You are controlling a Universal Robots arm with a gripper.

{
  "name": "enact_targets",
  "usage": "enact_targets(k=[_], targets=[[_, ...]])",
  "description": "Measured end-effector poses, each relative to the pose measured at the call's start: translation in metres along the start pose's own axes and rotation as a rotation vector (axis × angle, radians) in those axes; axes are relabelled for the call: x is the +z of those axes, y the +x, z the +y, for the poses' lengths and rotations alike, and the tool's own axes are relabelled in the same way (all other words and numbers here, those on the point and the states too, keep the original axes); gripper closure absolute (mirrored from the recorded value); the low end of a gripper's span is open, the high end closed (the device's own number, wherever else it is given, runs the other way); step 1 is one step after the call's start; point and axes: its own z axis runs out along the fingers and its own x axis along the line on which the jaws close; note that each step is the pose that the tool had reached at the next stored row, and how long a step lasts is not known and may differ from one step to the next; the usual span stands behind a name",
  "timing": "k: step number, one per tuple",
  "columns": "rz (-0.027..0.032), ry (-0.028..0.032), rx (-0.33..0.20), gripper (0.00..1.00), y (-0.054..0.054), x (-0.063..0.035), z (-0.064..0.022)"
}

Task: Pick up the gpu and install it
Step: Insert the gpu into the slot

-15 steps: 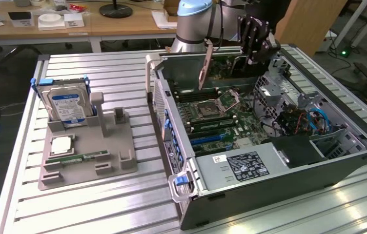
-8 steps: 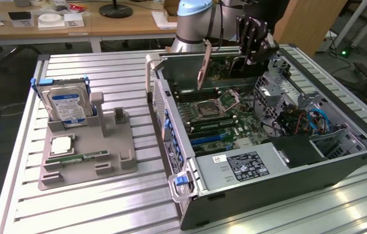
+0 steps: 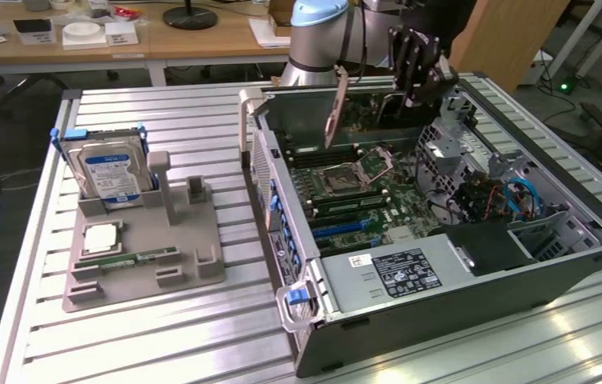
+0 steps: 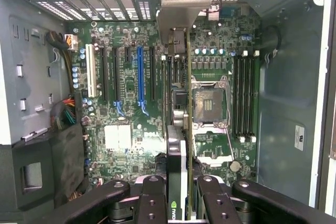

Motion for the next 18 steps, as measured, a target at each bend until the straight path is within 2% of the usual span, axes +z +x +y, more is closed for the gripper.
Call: enact_targets(k=[7,18], targets=[[0.0001,-0.0028,0.000,0.73,0.0004,0.0111,0.0008],[0.0000,-0.0028,0.000,0.73,0.0005,0.0111,0.0033]])
